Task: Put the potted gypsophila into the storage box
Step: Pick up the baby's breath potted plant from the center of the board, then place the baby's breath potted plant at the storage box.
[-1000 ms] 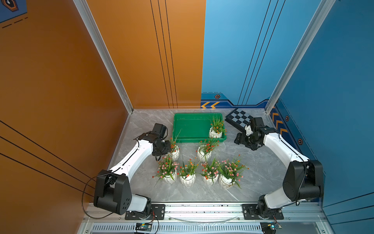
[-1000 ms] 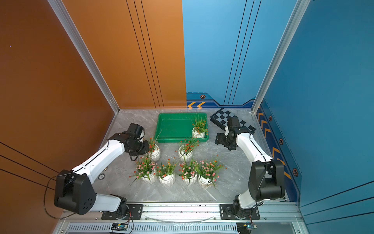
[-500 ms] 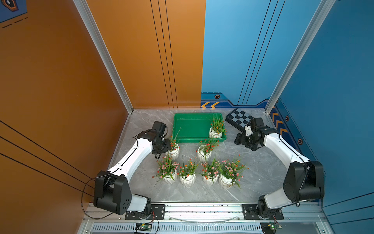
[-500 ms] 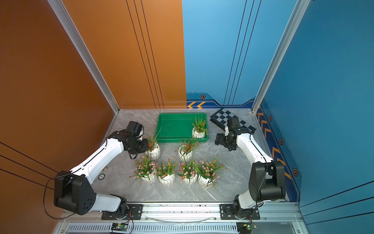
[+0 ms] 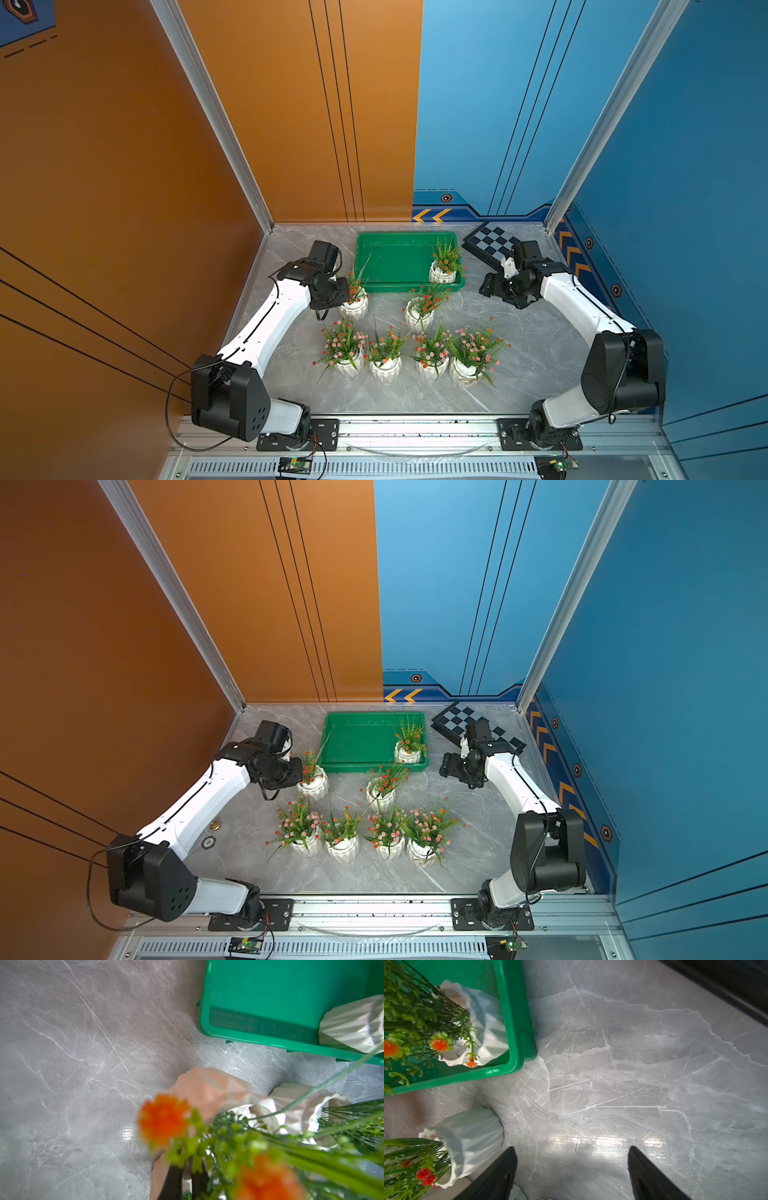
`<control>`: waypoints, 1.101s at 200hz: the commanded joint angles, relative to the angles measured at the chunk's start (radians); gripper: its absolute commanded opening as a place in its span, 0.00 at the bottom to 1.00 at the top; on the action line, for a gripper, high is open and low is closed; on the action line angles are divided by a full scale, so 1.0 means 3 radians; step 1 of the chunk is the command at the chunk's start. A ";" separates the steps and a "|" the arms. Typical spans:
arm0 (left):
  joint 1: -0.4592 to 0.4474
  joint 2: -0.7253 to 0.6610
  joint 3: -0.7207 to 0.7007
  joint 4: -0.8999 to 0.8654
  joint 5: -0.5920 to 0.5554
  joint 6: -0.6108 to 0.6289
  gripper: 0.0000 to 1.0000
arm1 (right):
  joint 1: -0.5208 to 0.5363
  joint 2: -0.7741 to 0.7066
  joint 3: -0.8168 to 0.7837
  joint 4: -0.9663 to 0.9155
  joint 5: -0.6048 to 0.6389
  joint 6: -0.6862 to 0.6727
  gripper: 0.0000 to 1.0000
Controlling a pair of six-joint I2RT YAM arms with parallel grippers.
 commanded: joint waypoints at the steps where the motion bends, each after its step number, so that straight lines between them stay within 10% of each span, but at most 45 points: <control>1: 0.0031 -0.0069 0.0245 -0.0065 0.0047 0.0036 0.00 | 0.0020 0.0067 0.0119 -0.0019 -0.0058 -0.0050 0.85; 220: 0.0000 0.1640 0.2224 -0.0155 0.0321 0.0063 0.00 | -0.0015 0.0353 0.0599 -0.0212 -0.0193 -0.0172 0.85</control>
